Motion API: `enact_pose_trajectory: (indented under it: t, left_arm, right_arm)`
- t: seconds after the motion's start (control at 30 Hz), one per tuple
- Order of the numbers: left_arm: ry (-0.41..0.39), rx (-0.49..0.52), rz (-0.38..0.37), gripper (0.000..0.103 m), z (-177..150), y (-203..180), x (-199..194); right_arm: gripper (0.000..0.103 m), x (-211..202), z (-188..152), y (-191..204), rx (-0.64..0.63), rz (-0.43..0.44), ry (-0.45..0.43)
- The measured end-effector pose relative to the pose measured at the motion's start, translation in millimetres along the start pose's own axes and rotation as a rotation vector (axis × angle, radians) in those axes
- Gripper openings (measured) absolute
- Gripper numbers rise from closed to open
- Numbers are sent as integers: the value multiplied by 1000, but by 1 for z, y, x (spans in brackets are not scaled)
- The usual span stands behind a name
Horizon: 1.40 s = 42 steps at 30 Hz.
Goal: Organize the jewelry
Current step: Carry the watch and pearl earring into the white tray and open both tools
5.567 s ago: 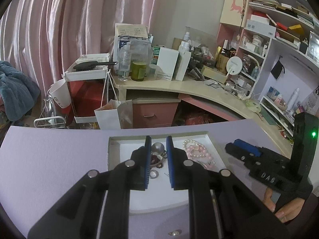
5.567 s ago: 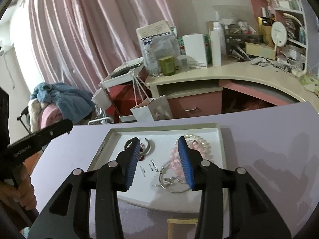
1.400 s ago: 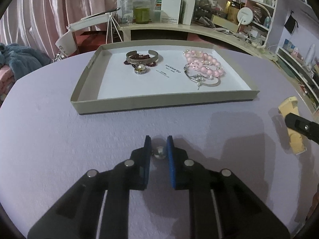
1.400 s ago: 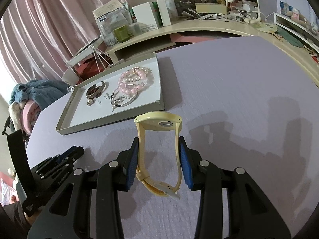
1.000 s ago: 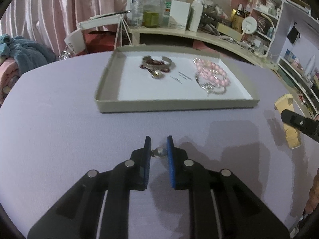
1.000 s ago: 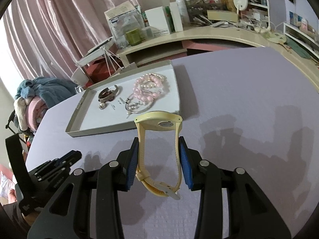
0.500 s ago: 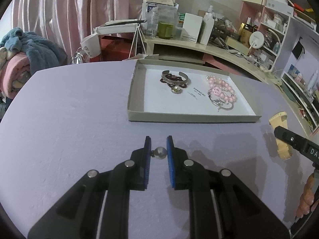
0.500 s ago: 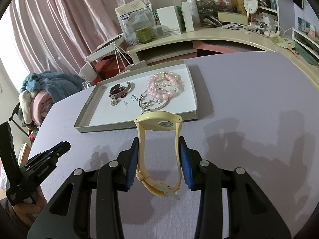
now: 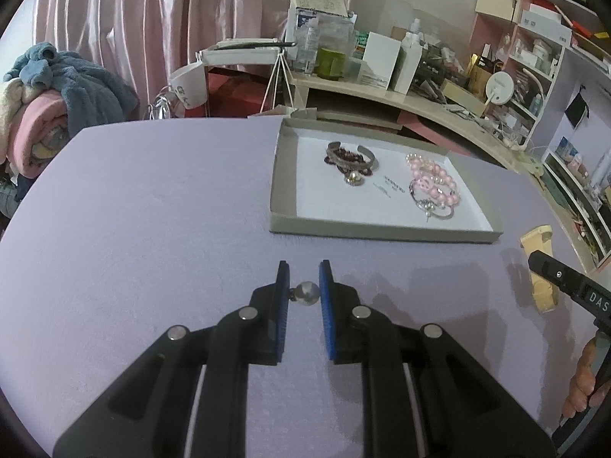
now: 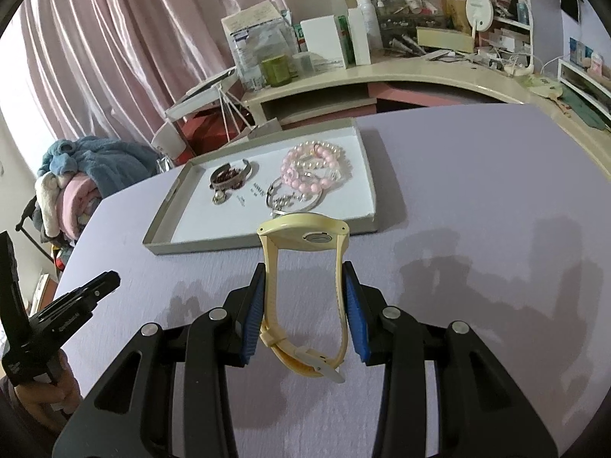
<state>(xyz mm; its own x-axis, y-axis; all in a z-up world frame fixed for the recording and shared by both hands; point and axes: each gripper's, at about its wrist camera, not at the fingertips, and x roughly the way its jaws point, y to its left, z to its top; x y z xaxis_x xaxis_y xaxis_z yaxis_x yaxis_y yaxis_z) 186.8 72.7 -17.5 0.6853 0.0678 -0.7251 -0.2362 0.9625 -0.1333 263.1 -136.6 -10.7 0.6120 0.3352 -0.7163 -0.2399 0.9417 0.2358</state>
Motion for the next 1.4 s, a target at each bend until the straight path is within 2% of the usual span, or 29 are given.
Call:
enact_pose_trajectory:
  t: [0.3,0.5,0.63,0.87,1.17,1.4]
  left_arm:
    - [-68,20,-15,16,39,-2,-18]
    - [-128,41,-50,16,86,-10,-26]
    - [-146,41,-90,16,114,-16,-22]
    - [-110,63,-124,16,131,-32,8]
    - [-16,89,-139,16,126,-40,68]
    - [2,109,-147,16,128,-42,88]
  right_arm:
    - [40,-7,32,4,-20,2,-78]
    - [40,-16,72,13,-57,7,-168]
    - [40,-13,92,19,-74,12,-194]
    - [40,8,99,20,-72,21,-170]
    - [40,36,94,8,-15,14,-109]
    - [40,53,97,4,5,14,-84]
